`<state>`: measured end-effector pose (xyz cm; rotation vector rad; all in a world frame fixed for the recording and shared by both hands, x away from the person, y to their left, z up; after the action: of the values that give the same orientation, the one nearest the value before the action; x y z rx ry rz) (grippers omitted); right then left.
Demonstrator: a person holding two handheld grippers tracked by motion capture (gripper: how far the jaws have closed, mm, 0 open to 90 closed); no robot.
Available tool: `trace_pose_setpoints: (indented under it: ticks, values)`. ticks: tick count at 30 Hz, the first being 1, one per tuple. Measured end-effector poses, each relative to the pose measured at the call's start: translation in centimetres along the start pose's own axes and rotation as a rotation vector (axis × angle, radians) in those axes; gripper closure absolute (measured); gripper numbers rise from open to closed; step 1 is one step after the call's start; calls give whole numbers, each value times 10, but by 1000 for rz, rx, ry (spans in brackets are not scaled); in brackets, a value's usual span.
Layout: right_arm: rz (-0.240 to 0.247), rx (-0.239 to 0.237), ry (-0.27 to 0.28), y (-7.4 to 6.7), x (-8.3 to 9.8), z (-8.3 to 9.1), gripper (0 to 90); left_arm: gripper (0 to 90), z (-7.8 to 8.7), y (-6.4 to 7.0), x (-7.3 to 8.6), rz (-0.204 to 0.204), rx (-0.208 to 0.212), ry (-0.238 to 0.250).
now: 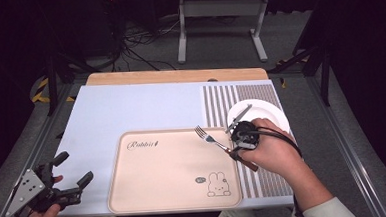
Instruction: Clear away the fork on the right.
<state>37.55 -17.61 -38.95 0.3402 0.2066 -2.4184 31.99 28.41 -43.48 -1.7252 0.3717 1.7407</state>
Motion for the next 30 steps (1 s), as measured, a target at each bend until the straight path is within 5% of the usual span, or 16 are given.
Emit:
trace_pose_setpoints:
  ticks: [13,30]
  values:
    - [-147,11,14,-18,-3,-14,772,36,0,0,0,1,-1,3]
    - [-181,16,-7,-35,0,-43,772,36,1,-2,-1,0,-3,6]
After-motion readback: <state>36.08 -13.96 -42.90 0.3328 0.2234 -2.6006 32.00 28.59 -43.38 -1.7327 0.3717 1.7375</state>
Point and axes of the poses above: each handheld gripper's, and its own axes: z roughly backward along the jaws, x roughly out of its underside, y roughly to its right, the point moved 6 cm from there along -z, roughly forward along the jaws, and after that the axes turned 11 degrees about -z, right-handed, at the moved point
